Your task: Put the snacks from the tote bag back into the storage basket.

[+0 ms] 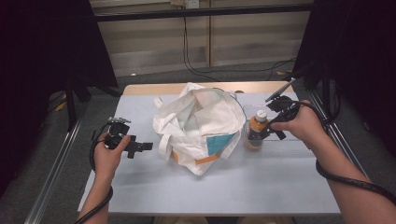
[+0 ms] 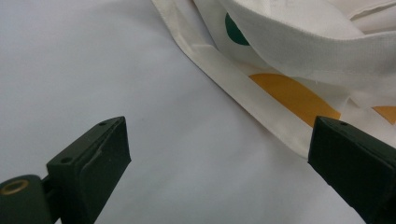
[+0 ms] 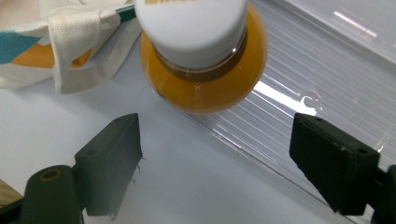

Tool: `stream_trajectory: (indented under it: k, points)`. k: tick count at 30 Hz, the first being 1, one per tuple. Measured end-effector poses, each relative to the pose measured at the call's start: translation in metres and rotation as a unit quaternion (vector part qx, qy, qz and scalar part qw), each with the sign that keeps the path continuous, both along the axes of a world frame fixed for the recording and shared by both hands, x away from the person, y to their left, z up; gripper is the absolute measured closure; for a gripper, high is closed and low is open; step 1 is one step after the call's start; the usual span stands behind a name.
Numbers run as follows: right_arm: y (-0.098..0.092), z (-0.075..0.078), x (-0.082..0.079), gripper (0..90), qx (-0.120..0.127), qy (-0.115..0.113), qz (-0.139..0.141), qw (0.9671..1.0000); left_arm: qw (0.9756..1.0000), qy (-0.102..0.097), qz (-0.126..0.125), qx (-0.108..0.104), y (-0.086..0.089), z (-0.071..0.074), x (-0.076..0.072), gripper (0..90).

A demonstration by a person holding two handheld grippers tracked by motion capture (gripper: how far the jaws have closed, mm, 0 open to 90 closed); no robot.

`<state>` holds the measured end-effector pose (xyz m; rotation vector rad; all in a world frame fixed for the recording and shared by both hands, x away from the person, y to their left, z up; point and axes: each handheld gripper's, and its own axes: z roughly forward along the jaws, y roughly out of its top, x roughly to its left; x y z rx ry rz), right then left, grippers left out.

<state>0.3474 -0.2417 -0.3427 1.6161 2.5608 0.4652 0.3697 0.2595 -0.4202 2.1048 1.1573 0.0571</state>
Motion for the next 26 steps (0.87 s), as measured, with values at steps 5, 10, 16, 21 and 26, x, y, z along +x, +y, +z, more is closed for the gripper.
stream_trajectory:
  k: [5, 10, 16, 21, 26]
  points:
    - [0.0, -0.002, -0.005, 16.2, 0.001, 0.002, 0.009, 1.0, 1.0, 0.002, -0.001, 0.0, 0.0, 0.0, 0.0, 5.3]
    - [-0.001, -0.005, -0.01, 15.4, 0.001, 0.004, 0.009, 1.0, 1.0, 0.002, -0.001, 0.0, 0.001, 0.0, 0.0, 5.3]
    - [-0.002, -0.012, -0.015, 14.9, 0.0, 0.002, 0.018, 0.9998, 1.0, 0.001, 0.003, 0.001, 0.001, -0.001, 0.0, 5.3]
    - [-0.001, -0.016, -0.023, 14.4, 0.0, 0.001, 0.028, 0.9996, 1.0, 0.005, 0.001, 0.001, 0.002, -0.002, -0.001, 5.3]
    - [-0.002, -0.02, -0.028, 13.7, 0.004, -0.005, 0.041, 0.9991, 1.0, 0.008, 0.006, -0.001, 0.001, -0.004, -0.001, 5.3]
